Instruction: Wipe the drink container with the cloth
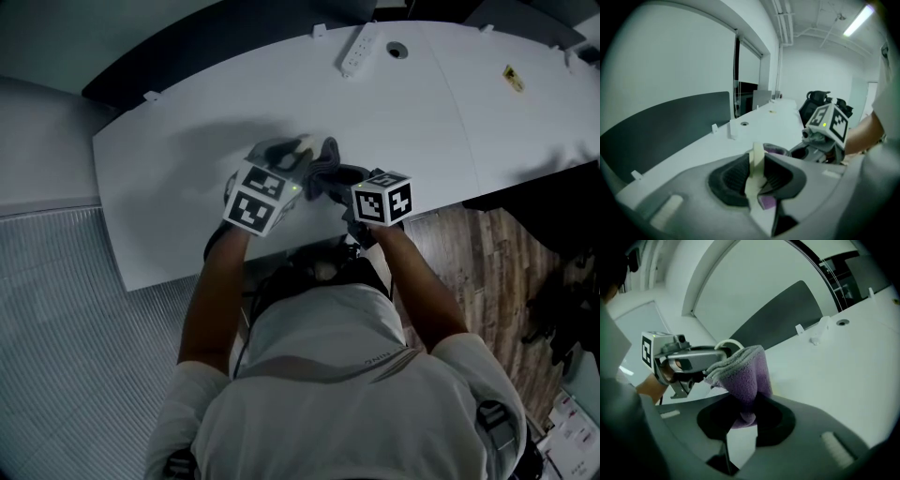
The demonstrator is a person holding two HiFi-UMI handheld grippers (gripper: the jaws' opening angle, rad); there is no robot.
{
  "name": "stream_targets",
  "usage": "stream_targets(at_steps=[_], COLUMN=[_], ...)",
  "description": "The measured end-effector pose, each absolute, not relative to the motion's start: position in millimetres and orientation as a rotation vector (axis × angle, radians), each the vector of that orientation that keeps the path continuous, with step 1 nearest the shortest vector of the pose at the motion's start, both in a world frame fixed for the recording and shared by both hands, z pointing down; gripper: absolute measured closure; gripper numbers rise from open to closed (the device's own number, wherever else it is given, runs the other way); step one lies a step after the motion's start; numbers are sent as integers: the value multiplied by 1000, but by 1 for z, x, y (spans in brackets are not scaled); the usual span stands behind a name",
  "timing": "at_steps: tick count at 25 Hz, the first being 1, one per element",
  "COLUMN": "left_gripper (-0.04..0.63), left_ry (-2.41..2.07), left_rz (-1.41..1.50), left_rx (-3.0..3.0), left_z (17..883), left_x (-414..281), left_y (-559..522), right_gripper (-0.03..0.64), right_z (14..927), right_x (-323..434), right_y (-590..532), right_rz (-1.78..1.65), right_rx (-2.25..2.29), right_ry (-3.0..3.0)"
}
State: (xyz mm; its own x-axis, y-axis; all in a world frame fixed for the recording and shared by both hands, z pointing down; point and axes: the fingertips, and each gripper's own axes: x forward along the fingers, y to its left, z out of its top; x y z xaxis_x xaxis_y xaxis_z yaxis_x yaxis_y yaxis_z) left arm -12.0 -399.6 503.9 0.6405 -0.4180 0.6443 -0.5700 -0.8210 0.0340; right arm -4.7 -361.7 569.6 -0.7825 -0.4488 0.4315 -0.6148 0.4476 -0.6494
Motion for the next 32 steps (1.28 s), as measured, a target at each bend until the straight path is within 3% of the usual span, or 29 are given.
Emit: stream_targets(at_steps=[9,14,24,32], left_gripper=[503,502,502,502], left_ry=[-799,-805,-797,-798], left_rz=[930,920,932,913], left_rx=[2640,2641,2640,2641], left_z=[504,505,505,504], left_x=[-12,-11,-14,-9], left_y=[-400,-401,-399,-399], right_gripper=[522,520,523,523], right_z=[629,652,539,490], right_x=[-2,0,82,67], right_y=[-371,-369,-400,-443], right_rz=[950,964,1566,1967], right_rx=[874,878,1277,1040], right_ry=[-2243,-2224,-2631,-2890])
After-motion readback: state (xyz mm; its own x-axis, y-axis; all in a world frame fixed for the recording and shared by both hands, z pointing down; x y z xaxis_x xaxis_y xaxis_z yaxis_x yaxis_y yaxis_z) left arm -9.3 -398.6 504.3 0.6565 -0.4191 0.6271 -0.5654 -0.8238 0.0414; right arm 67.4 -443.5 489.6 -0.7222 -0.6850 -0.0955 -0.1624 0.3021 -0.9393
